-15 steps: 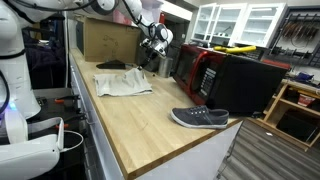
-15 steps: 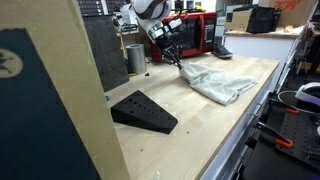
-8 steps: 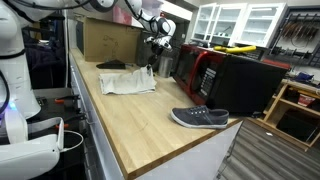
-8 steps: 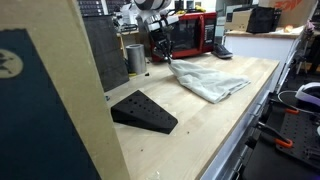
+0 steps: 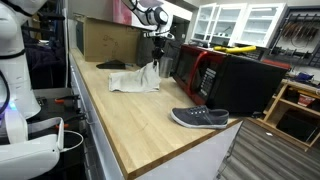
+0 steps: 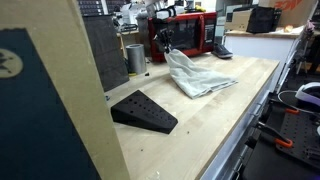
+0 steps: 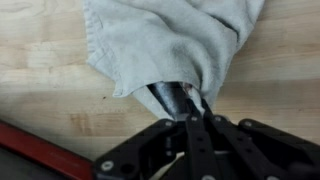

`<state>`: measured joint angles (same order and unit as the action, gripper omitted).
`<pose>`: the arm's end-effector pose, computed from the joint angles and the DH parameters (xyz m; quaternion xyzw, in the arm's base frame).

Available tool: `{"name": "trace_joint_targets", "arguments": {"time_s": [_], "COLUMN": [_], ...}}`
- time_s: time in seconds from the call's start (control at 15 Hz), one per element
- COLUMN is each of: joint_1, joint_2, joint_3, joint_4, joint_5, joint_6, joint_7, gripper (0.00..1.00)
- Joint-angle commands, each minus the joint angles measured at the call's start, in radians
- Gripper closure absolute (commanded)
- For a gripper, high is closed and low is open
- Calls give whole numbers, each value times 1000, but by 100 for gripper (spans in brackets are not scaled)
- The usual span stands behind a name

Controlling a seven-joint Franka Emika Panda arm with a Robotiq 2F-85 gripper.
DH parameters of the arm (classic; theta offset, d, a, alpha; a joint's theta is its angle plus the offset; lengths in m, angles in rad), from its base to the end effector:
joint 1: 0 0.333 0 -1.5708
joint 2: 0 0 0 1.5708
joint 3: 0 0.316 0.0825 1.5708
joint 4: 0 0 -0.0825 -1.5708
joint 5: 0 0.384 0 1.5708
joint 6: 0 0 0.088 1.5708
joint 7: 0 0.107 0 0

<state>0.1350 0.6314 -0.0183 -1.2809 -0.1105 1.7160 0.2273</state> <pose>0.7043 0.0751 0.3671 0.9926 -0.0404 -0.0862 0.0750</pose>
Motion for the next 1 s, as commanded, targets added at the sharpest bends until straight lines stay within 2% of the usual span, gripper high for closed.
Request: {"name": "trace_joint_targets", "arguments": {"time_s": [0.0,0.27,0.47,0.93], "joint_1": [-5,-6,10,35], "joint_2": [-183,-315,-406,-637], "joint_3": [7,19,37,103], "joint_4": [-238,-425,-574,-931], "joint_5": [-48,-90,-135,-217], "joint_6": [88,173,256,446], "joint_7": [-81,-121,-103,37], "gripper": [99,99,99,99]}}
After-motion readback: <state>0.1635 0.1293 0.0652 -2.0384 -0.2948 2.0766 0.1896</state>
